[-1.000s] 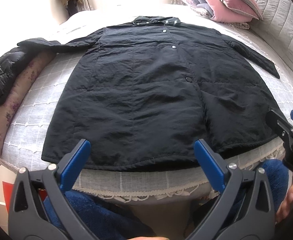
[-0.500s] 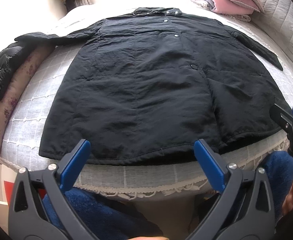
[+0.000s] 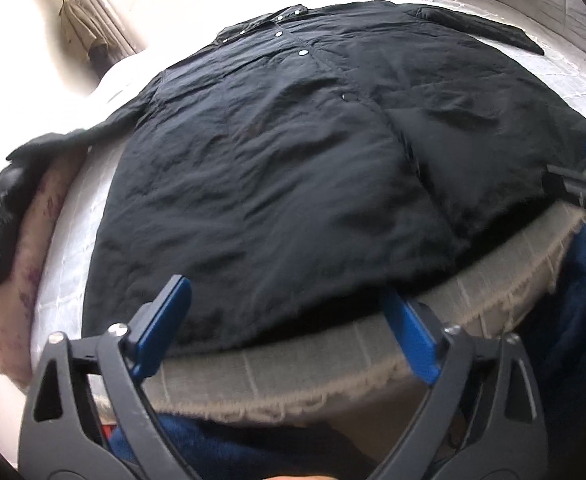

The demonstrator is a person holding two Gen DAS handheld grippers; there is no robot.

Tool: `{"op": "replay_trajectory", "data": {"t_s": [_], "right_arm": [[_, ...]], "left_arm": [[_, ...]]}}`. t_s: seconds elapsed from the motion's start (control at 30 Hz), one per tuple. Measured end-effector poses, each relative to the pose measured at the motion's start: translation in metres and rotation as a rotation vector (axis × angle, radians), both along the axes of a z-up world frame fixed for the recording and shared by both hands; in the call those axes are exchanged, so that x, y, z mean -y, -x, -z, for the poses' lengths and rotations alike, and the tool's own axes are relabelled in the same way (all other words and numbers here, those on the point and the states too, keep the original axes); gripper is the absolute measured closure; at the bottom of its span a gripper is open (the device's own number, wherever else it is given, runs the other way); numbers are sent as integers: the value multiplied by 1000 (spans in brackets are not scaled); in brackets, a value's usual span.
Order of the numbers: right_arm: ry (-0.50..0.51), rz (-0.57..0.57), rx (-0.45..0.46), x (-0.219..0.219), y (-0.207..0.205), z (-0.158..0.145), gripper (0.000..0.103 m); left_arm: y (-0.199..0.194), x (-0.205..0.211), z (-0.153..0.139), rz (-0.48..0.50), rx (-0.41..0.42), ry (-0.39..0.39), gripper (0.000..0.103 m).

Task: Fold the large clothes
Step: 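Grasp the coat's side edge with the left tool and fold it over the coat's middle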

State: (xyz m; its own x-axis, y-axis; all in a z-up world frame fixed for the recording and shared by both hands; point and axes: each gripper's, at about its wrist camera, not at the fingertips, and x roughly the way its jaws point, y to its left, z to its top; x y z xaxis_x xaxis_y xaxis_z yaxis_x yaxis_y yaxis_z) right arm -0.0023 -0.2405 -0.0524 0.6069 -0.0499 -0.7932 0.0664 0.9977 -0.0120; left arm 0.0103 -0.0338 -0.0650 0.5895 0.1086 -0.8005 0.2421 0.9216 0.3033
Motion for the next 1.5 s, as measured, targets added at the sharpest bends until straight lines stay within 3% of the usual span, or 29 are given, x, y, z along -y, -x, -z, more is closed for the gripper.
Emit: {"op": "replay_trajectory", "data": {"t_s": [0.23,0.37,0.47,0.53,0.6,0.73,0.83,0.97,1.07,1.13,1.27,1.33,1.37,1.4,1.5], "right_arm": [[49,-55,-19,-10,-5,7,0],[63,-56,-39,-9,-10,8,0],[58,-77,-30,-11,-9,8,0],[24,-70,-29,-7,-10,7,0],[-27,-50,-43,2,-12,8,0],[-67,-36,-81,8,-14,12,0],[-118,-23,-85,21,-15,10,0],[-185,70,-64,66,-10,5,0],[-136,191,-42,106,-1,5,0],[-142,285,-33,138,8,8,0],[-303,314,45,179,18,10,2],[-347,297,63,186,12,13,13],[-371,287,59,186,9,15,17],[-413,273,55,186,4,20,31],[-468,272,39,185,-6,31,46]], "left_arm": [[-37,-23,-54,-91,103,115,9],[-36,-29,-59,-89,91,176,9],[-17,-13,-33,37,-35,263,9],[-9,1,-6,119,-174,315,9],[-5,6,12,127,-247,327,9],[-3,-18,4,96,-229,383,9],[-1,-70,-15,-2,-178,426,9],[5,-153,-22,-210,-82,370,9],[5,-217,-11,-369,-80,340,9],[5,-248,-4,-443,-88,369,10],[1,-276,11,-473,-126,521,29],[-3,-267,18,-434,-151,583,34],[-6,-259,20,-419,-163,589,40],[-7,-253,21,-404,-168,585,42],[-15,-232,19,-336,-180,534,67]]}}
